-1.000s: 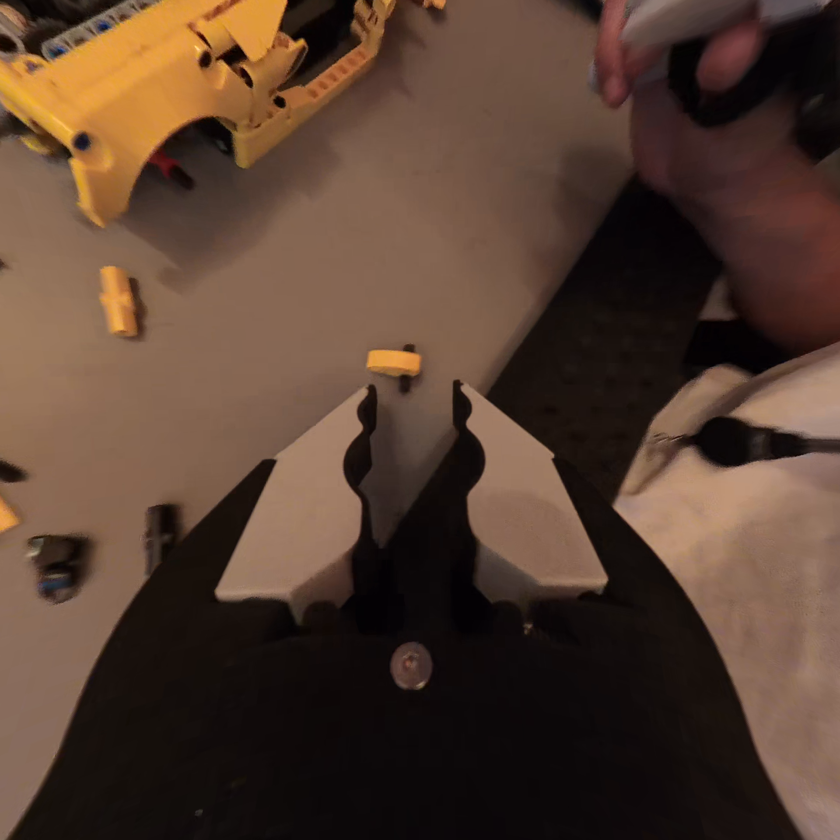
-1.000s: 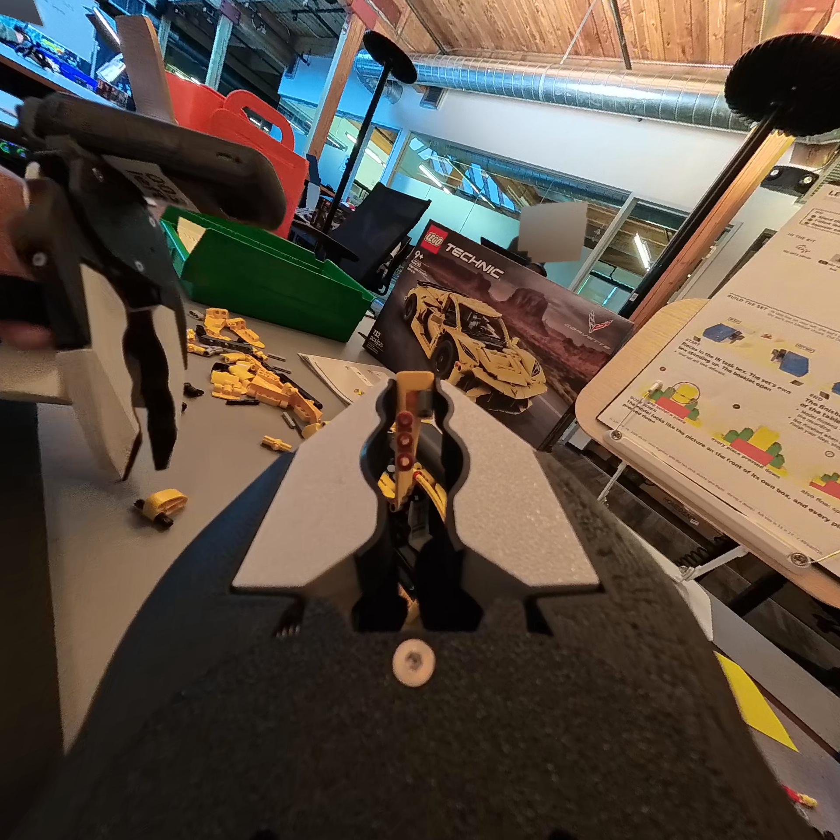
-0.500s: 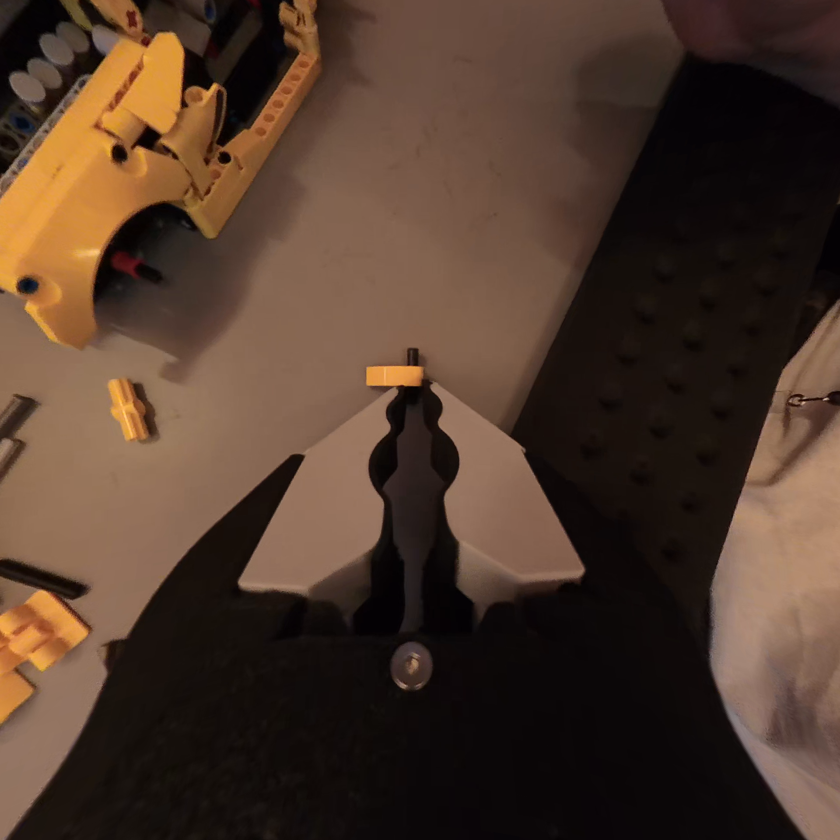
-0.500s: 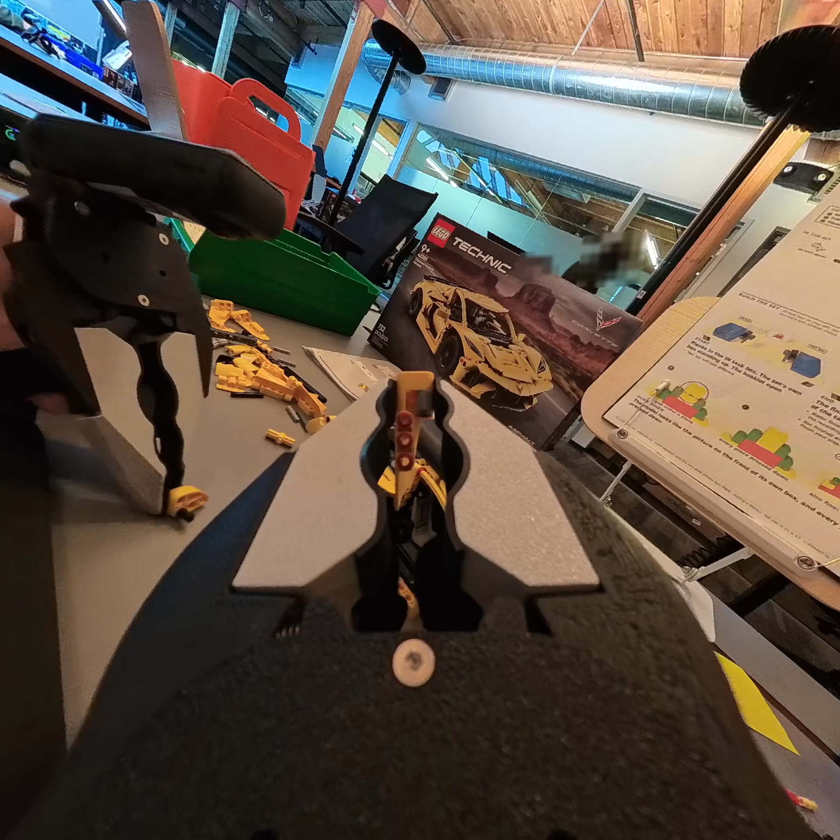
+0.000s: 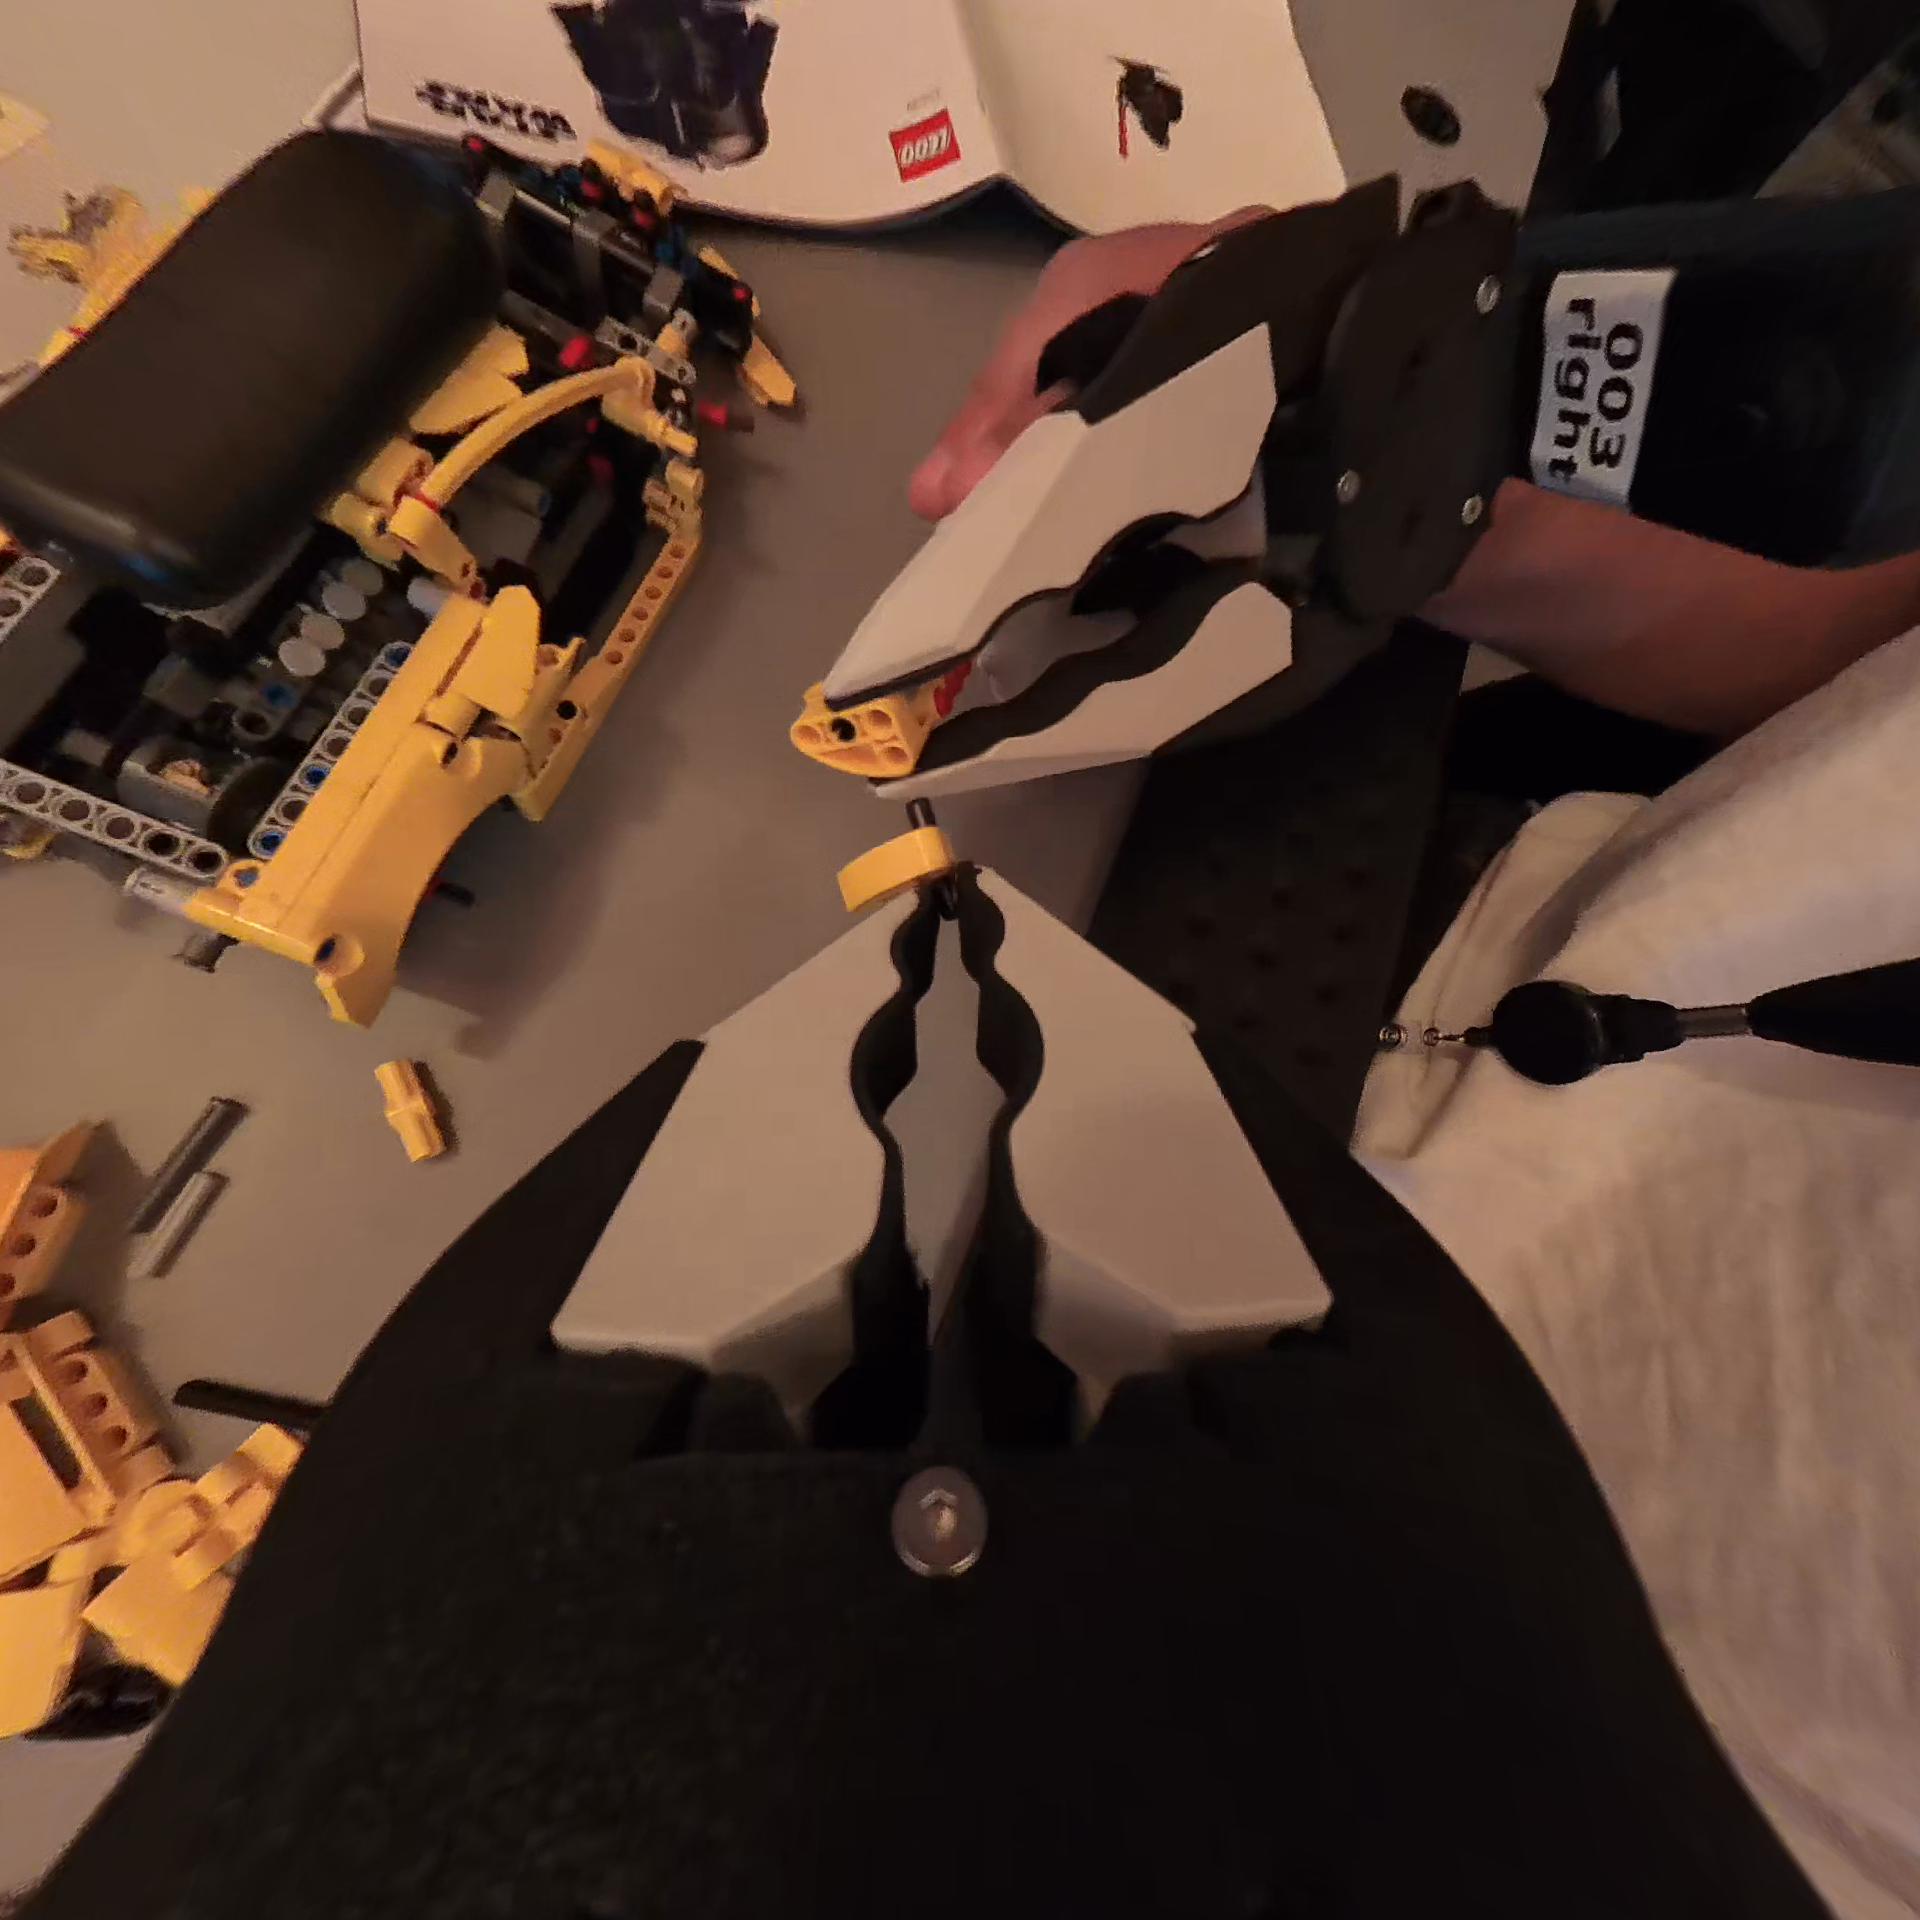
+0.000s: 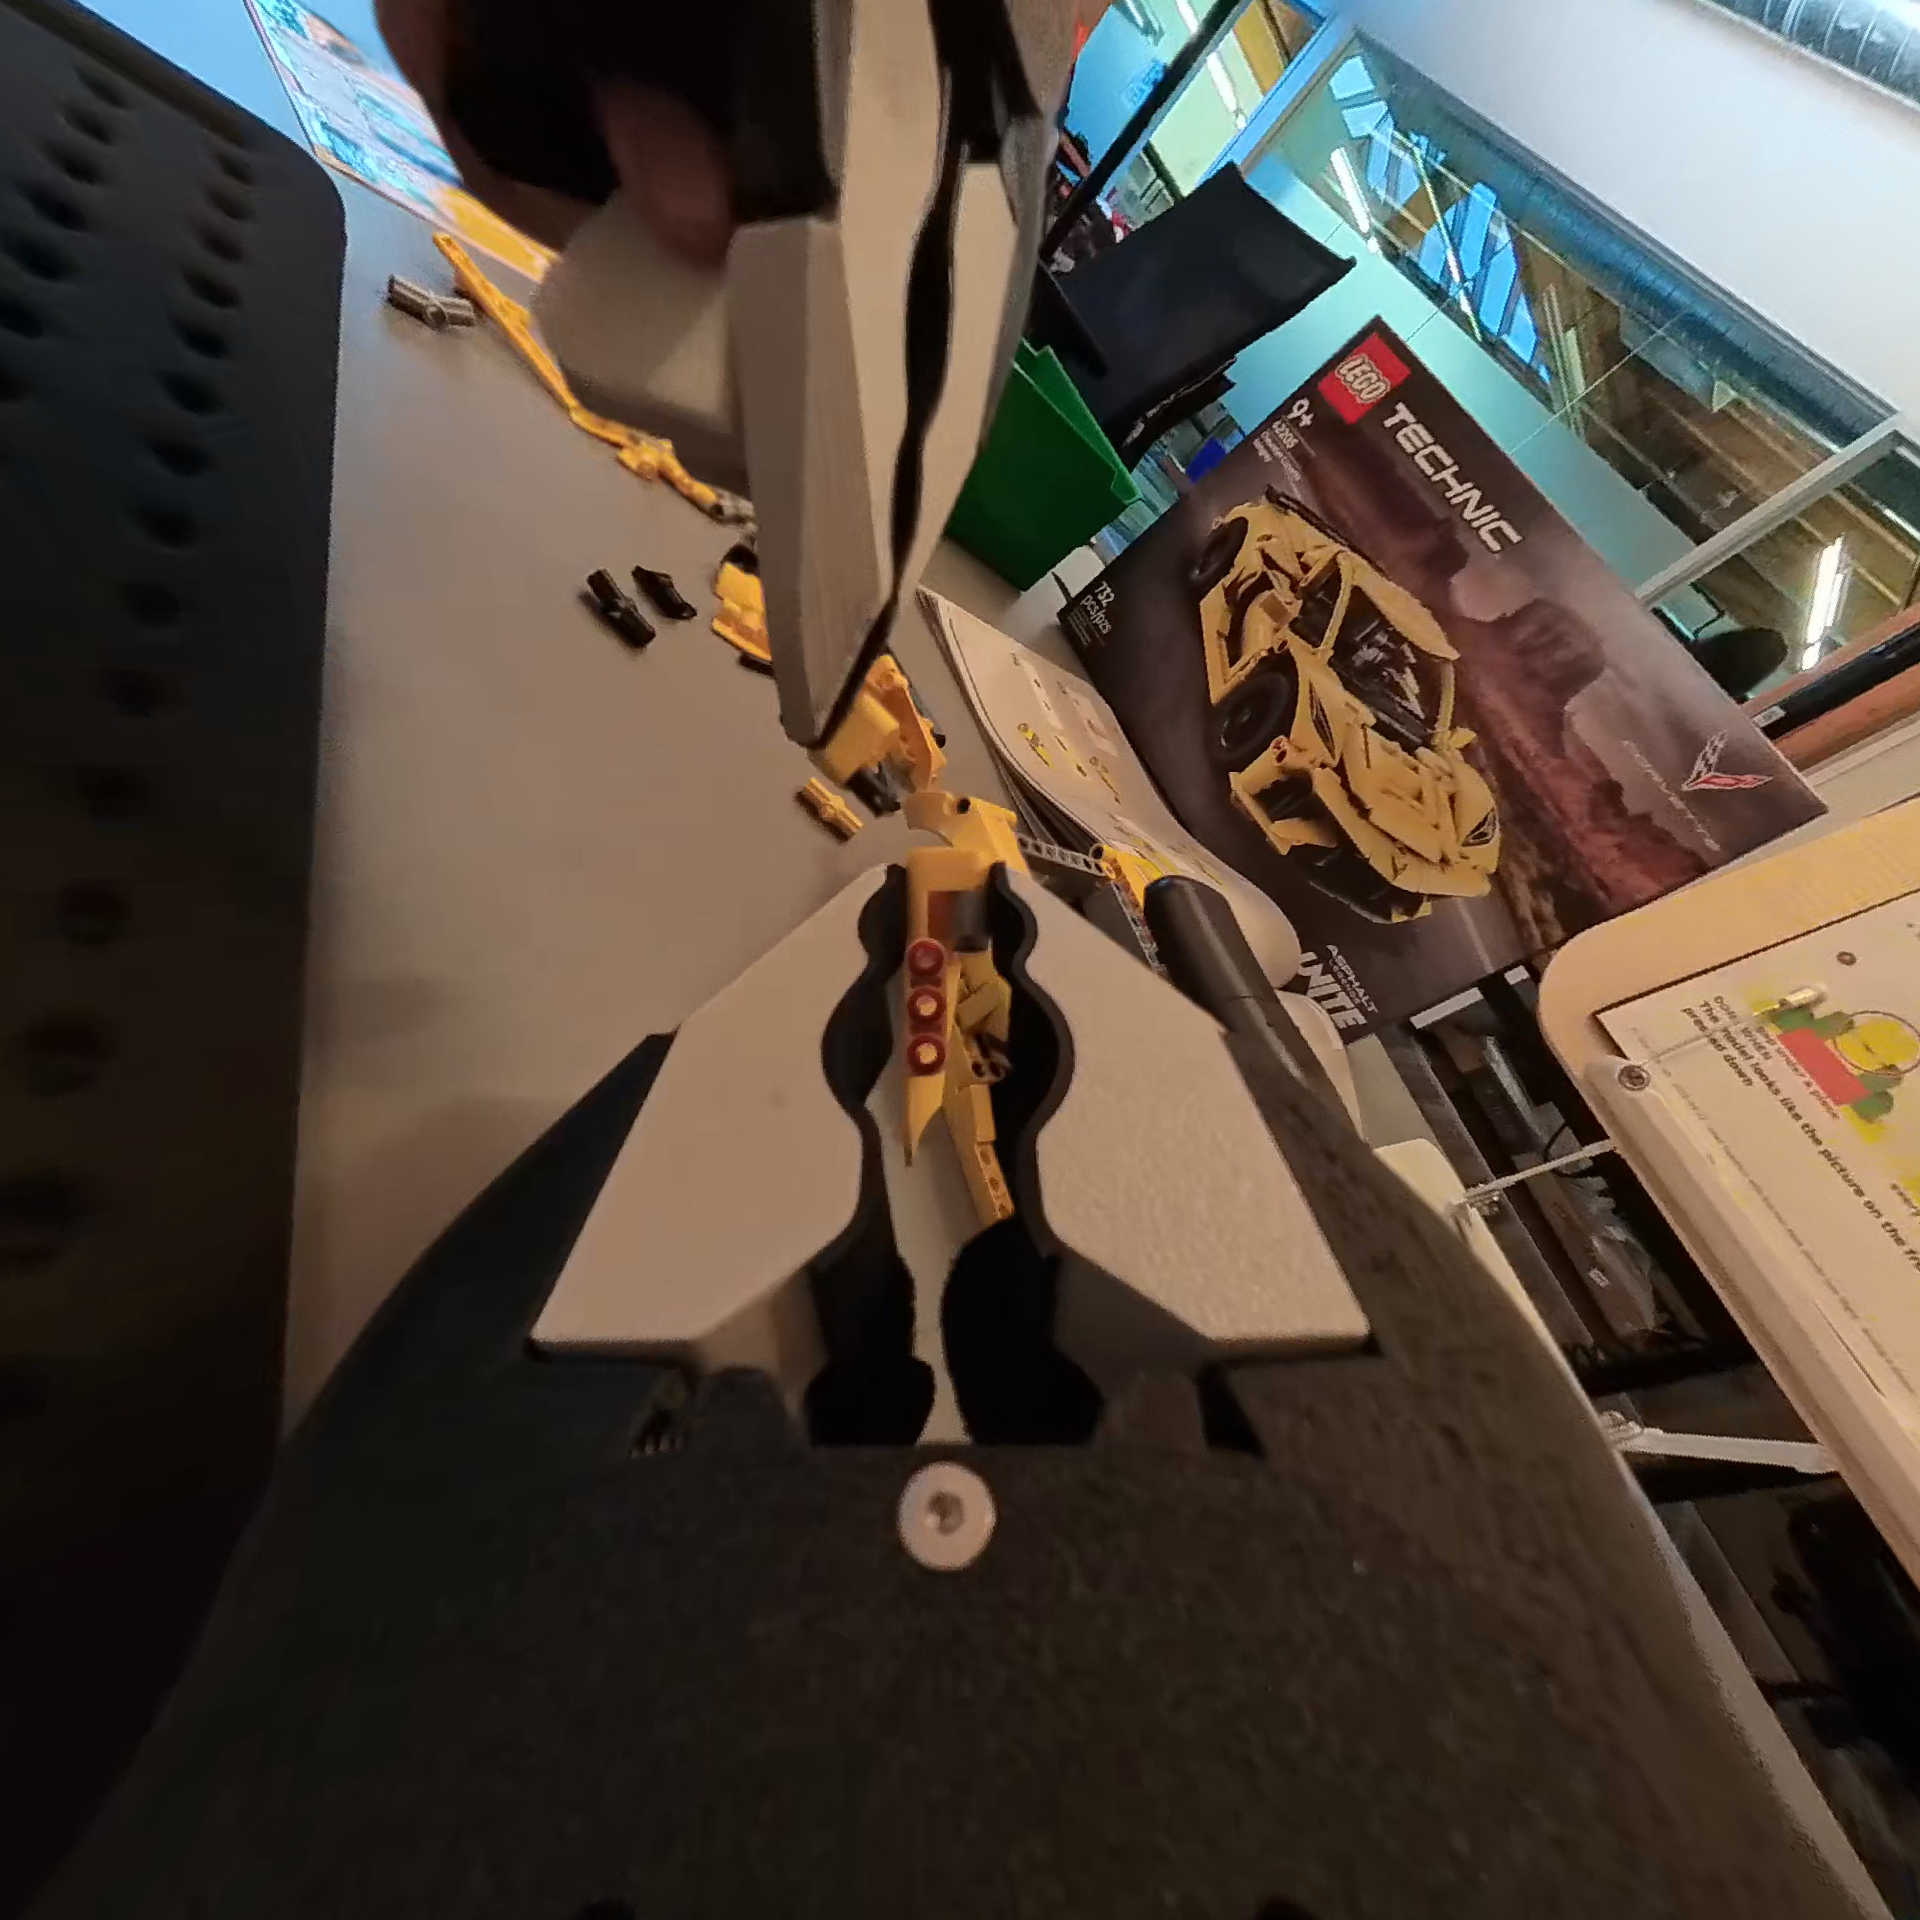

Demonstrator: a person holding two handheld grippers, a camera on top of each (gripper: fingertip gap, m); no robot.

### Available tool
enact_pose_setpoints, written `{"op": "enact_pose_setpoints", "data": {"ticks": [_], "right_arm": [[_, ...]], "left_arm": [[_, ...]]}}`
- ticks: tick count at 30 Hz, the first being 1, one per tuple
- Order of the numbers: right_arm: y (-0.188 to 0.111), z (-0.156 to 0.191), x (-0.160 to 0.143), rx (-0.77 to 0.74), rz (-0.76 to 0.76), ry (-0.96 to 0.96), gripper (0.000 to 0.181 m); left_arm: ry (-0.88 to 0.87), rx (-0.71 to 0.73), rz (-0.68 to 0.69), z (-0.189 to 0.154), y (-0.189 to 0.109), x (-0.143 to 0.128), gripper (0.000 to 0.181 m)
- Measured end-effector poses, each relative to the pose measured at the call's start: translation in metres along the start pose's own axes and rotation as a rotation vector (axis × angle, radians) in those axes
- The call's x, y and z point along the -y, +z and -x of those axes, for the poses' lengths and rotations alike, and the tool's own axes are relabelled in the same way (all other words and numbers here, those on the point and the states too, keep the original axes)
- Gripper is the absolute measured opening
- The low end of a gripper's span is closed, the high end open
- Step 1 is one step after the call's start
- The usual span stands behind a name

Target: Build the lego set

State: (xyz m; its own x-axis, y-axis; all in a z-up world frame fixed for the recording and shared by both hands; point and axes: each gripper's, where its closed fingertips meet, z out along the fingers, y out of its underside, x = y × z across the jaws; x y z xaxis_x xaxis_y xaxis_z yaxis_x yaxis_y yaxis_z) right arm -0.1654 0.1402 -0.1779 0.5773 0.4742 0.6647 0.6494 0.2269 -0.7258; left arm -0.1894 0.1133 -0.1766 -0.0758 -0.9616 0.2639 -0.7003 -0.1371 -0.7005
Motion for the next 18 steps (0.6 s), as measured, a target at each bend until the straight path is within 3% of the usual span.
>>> {"op": "enact_pose_setpoints", "data": {"ticks": [18], "right_arm": [[0.002, 0.018, 0.006, 0.039, -0.012, -0.112, 0.014]], "left_arm": [[0.146, -0.207, 0.293, -0.003, 0.0, -0.011, 0.003]]}}
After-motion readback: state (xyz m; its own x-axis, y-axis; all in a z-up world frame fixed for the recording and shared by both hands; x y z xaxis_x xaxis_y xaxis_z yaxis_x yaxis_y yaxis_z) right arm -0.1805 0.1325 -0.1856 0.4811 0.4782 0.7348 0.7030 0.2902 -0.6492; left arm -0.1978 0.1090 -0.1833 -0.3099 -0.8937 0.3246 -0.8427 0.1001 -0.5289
